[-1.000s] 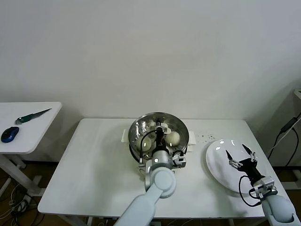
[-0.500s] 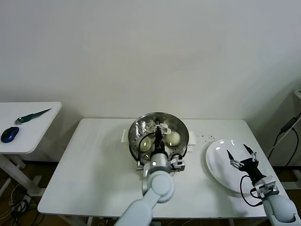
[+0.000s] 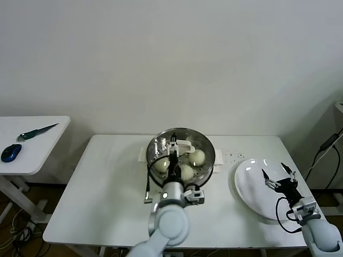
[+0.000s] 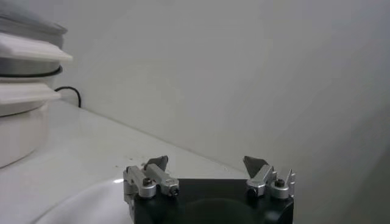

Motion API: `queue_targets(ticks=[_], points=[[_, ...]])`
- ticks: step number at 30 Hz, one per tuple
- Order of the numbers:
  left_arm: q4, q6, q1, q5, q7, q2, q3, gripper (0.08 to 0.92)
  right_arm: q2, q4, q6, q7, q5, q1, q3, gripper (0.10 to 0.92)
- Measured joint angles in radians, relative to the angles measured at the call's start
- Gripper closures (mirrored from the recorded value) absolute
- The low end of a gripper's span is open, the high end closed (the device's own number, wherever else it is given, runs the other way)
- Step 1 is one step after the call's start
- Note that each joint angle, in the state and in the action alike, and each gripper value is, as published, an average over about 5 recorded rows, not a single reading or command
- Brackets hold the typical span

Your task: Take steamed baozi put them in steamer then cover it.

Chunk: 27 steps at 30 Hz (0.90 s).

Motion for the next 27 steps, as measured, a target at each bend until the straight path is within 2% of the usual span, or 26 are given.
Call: queue_targets(ticks=[7,12,17,21,27], points=[[-0.121,0.0,0.092,-0.113,-0.059,0.062,-0.069,0.177,0.012,0.039,-0.027,0.001,0.017,-0.019,0.015,0.203],[-0.202,0.0,0.178,-0.279,-0.155,0.087,-0.181,0.177,0.018,0.067,-0.035,0.003,0.033,-0.039,0.022,0.203],[-0.254,-0.03,0.275,-0.564,-0.266,0.092,-0.343,0.177,0.013,0.095,-0.039,0.004,0.056,-0.064,0.032,0.203],[-0.274,-0.142,0.347,-0.83,-0.33,0.087,-0.485,0.177,0.014,0.114,-0.038,0.001,0.071,-0.084,0.038,0.203],[-0.254,-0.398,0.418,-1.208,-0.367,0.063,-0.675,0.177,0.033,0.141,-0.029,-0.006,0.079,-0.111,0.038,0.203]])
